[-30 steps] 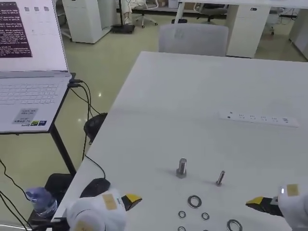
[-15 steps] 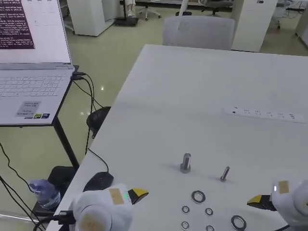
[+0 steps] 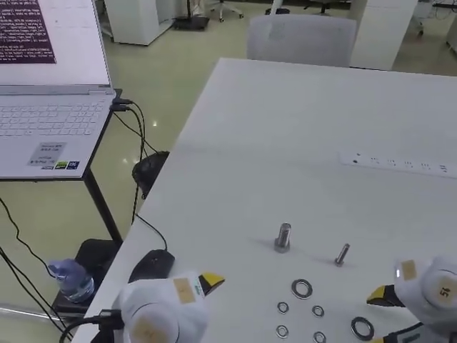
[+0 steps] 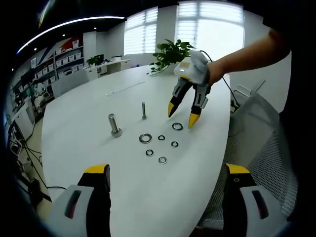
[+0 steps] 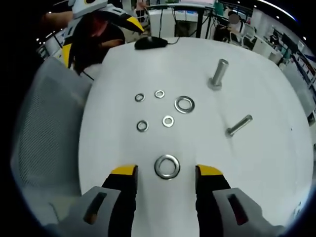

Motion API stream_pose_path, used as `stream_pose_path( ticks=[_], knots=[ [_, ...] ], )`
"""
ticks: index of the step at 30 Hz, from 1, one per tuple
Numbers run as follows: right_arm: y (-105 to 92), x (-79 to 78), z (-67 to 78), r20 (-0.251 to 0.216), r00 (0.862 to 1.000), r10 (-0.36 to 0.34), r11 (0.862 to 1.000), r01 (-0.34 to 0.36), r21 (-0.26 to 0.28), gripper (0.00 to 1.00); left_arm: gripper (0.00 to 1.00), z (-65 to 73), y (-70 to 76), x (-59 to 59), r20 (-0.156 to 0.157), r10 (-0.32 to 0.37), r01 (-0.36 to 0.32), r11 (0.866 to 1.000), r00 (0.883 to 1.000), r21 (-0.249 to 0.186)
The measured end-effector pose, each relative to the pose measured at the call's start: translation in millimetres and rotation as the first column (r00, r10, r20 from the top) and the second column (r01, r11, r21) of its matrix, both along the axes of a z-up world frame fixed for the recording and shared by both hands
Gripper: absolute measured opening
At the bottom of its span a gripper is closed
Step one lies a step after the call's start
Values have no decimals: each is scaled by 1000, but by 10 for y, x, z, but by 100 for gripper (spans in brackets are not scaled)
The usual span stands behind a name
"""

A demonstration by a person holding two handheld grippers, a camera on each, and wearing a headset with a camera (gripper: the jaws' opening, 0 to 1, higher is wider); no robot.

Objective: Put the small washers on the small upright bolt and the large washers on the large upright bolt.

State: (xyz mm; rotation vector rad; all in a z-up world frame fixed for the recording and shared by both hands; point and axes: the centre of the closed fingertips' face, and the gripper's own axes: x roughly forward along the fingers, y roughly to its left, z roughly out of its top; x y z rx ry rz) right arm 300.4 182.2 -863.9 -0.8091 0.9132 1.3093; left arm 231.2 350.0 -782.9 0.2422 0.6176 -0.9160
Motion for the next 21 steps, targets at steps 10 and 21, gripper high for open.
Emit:
stream_pose_path(
  ticks=[10,21],
  knots=[
    [-30,-2,-86,4,999,48,997,-48,-59,42,91,-42,53,55,19,-17,16,999,1000,46],
    [-34,11,-113,2,999,44,996,-44,-72,41,90,-20,58,100,27,-12,12,999,1000,33]
  ],
)
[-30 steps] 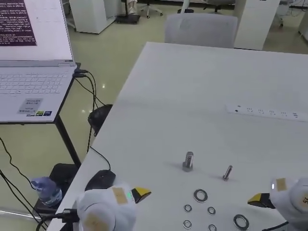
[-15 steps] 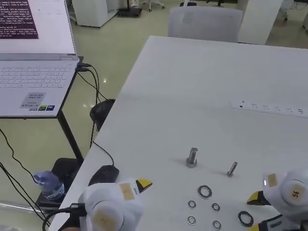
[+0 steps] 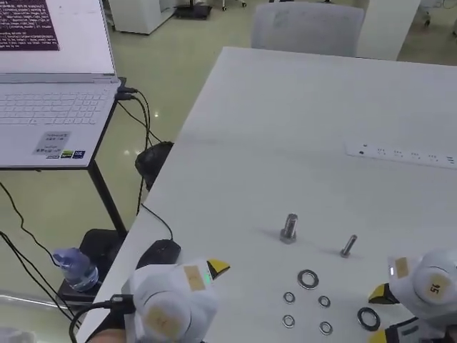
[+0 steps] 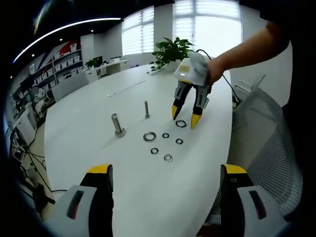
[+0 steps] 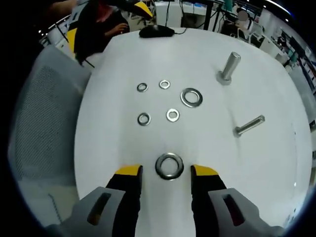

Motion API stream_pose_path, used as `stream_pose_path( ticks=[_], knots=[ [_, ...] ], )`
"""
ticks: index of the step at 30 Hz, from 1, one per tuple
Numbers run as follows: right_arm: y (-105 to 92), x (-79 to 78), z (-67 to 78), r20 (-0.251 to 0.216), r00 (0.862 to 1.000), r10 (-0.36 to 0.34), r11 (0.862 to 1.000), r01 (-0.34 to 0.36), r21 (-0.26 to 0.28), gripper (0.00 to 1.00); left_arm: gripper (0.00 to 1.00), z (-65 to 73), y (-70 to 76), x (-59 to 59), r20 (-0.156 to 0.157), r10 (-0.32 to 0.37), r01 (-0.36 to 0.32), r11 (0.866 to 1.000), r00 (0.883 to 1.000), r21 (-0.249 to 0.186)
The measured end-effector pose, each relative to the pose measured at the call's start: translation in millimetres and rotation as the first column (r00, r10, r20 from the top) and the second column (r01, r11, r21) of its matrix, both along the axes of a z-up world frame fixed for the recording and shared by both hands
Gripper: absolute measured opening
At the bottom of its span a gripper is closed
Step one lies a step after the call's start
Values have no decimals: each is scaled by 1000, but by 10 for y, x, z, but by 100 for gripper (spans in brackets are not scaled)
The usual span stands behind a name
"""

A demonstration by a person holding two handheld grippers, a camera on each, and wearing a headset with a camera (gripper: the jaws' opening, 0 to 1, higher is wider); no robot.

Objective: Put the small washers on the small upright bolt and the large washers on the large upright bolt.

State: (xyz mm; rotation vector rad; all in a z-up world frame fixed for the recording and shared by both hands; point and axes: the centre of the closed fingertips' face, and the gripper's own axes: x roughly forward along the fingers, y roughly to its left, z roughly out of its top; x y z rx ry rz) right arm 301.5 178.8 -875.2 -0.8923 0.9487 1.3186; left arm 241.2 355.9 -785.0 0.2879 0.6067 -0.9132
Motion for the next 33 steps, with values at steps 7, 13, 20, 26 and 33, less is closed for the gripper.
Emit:
stream_pose_path(
  ticks=[7,13,20,26,33],
  knots=[
    [17,23,2,5,1000,12,1000,-12,-17,37,89,-15,-6,-6,-10,-3,3,1000,1000,-5],
    [5,28,-2,3,1000,26,998,-26,-52,32,87,11,9,8,-14,10,-11,1000,1000,-25],
    [-11,32,-6,4,999,53,994,-52,-93,27,85,5,8,-24,-23,10,-11,999,1000,-37],
    [-16,31,-18,8,998,68,989,-66,-129,25,82,7,-20,-57,-30,4,-5,999,1000,-41],
    [-19,43,-25,0,998,58,990,-57,-130,22,81,41,-20,-60,-28,16,-18,998,999,-61]
  ],
)
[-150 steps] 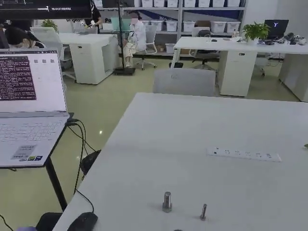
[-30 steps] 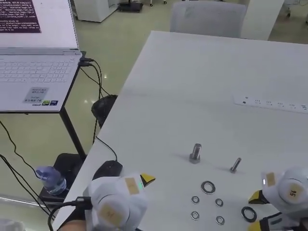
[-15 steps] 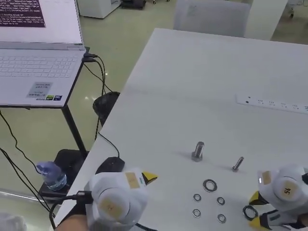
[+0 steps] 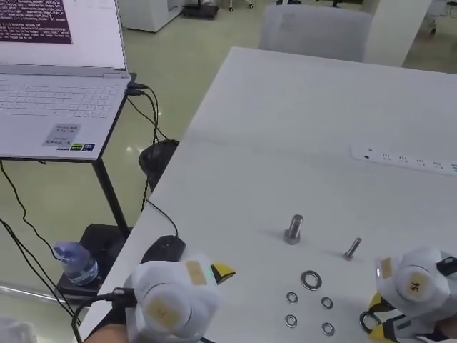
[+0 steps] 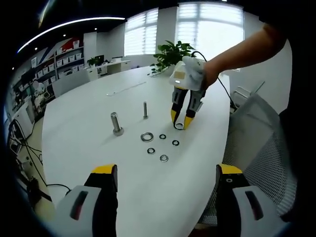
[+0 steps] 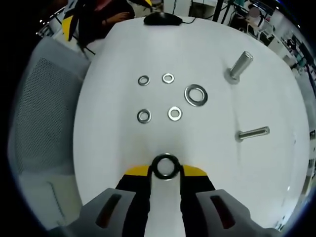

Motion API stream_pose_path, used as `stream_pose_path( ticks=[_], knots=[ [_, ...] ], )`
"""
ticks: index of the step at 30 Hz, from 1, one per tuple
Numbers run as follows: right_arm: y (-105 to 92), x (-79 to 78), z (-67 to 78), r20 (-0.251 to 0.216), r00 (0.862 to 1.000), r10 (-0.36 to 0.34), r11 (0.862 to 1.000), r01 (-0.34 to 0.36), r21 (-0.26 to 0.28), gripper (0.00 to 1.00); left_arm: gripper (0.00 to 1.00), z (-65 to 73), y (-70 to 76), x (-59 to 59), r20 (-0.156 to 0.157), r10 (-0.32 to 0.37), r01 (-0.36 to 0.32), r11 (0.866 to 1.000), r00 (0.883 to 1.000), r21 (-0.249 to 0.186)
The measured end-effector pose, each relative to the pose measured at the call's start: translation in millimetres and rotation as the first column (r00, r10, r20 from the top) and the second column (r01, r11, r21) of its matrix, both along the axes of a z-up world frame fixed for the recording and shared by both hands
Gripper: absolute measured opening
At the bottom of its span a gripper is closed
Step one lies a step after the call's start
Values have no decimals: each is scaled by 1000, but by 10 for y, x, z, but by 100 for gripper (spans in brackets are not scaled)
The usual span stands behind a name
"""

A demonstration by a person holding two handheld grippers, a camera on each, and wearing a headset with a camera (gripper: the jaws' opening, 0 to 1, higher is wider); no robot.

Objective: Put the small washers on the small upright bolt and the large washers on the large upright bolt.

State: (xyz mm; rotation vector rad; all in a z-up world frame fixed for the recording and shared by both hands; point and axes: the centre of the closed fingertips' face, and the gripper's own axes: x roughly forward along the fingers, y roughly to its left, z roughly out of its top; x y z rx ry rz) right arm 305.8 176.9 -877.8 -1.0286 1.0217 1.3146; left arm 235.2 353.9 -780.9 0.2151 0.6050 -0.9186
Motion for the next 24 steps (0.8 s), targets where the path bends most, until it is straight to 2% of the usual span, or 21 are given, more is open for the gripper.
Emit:
stream_pose_path(
  ticks=[6,9,12,13,17,20,21,22,24],
  knots=[
    [7,-4,0,-4,1000,-8,1000,8,5,21,82,27,-59,-30,-11,4,-4,999,1000,-33],
    [13,4,1,-8,1000,-16,1000,16,5,21,82,50,-63,-27,2,9,-9,1000,1000,-22],
    [22,17,5,-7,999,-37,999,37,14,21,81,55,-54,-27,-12,19,-19,999,1000,-29],
    [20,8,11,-25,998,-54,998,55,15,21,81,50,-49,-33,-16,19,-19,1000,1000,-25],
    [-4,8,32,-39,997,-68,998,68,9,21,79,33,-40,-59,-17,9,-9,1000,1000,-9],
    [-17,9,60,-40,997,-67,998,67,6,21,79,40,-39,-55,-12,13,-14,1000,1000,-12],
    [-20,11,74,-41,997,-69,998,69,5,21,78,73,-59,-52,13,3,-3,1000,1000,-23],
    [-25,13,95,-44,996,-72,997,72,5,21,77,85,-59,-54,20,1,0,1000,1000,-26],
    [-33,16,130,-51,995,-80,997,80,5,21,78,78,-55,-45,3,15,-15,999,1000,-30]
  ],
)
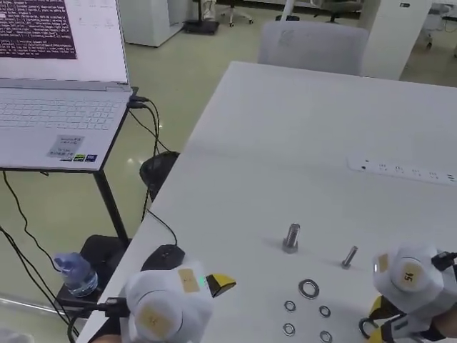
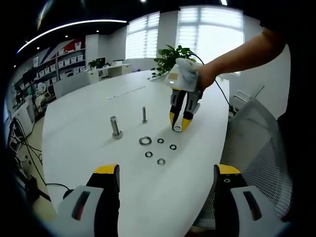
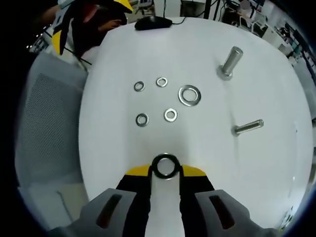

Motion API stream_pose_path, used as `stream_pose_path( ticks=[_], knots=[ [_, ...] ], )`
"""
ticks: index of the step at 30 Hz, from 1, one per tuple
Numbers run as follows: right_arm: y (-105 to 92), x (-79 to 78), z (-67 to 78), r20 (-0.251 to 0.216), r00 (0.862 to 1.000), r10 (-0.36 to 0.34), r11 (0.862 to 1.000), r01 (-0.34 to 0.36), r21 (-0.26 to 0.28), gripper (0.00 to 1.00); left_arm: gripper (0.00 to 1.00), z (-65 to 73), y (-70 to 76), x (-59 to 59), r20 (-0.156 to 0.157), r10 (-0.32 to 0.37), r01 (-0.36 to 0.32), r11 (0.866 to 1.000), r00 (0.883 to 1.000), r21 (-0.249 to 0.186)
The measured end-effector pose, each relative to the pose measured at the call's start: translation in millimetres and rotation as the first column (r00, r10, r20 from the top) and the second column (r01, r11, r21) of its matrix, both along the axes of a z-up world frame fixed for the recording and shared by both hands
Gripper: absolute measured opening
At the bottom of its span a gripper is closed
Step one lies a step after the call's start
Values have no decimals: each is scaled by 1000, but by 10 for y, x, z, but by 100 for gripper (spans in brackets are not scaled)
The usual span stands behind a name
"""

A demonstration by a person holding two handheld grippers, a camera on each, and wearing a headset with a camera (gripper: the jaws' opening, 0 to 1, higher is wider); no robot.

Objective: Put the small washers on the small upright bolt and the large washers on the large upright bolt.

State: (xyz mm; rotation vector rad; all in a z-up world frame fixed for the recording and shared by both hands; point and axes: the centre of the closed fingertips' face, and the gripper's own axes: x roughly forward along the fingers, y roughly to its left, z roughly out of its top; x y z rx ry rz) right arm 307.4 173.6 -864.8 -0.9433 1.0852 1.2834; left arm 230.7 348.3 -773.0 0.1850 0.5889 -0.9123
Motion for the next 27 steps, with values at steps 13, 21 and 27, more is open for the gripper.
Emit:
stream_pose_path(
  ticks=[13,21,27],
  knots=[
    [15,100,371,12,1000,-7,1000,7,-6,21,88,-65,89,48,-22,31,-30,999,999,18],
    [149,186,628,24,1000,-1,1000,1,5,21,93,-70,68,60,-32,53,-53,999,998,-8],
    [269,239,762,30,1000,1,1000,-2,17,21,94,-69,58,61,-38,59,-59,998,998,-16]
  ],
)
